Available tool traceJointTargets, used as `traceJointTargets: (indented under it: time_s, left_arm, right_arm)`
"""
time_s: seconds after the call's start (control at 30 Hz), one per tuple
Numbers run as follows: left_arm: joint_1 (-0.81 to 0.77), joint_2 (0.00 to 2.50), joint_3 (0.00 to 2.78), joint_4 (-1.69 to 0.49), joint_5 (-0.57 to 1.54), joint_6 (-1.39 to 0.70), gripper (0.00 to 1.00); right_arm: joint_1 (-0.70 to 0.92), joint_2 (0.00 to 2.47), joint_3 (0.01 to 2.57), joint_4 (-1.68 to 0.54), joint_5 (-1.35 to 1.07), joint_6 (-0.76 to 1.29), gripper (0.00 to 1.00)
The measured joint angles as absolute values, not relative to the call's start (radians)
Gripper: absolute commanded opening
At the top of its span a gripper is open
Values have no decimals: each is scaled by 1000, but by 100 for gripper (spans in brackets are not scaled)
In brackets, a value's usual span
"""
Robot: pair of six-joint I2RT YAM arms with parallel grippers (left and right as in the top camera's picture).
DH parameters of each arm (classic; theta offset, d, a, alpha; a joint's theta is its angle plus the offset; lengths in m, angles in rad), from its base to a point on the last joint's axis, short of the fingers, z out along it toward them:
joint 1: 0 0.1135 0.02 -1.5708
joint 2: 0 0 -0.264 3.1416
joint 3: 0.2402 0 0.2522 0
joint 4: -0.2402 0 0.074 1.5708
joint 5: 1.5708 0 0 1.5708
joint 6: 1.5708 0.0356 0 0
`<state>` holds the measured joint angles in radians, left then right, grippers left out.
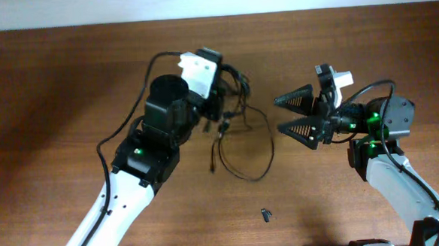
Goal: Untangle cables
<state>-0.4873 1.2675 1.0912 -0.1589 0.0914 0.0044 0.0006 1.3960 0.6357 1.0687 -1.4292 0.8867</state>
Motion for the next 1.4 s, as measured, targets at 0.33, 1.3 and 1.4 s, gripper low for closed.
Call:
traceJointTargets:
  time_s: [0.33,1.3,1.4]
  left_arm:
    - [-487,1267,1091,-224,513,267,0]
    - [-487,1306,1091,-154,516,265,3]
    - [-493,1316,1091,-153,516,265,4]
  right_arm:
    - [2,1396,636,1091,-1404,917,99]
    - [120,1398,636,1292,-1493,882,81]
    - [138,1398,636,1292,-1499,863,67]
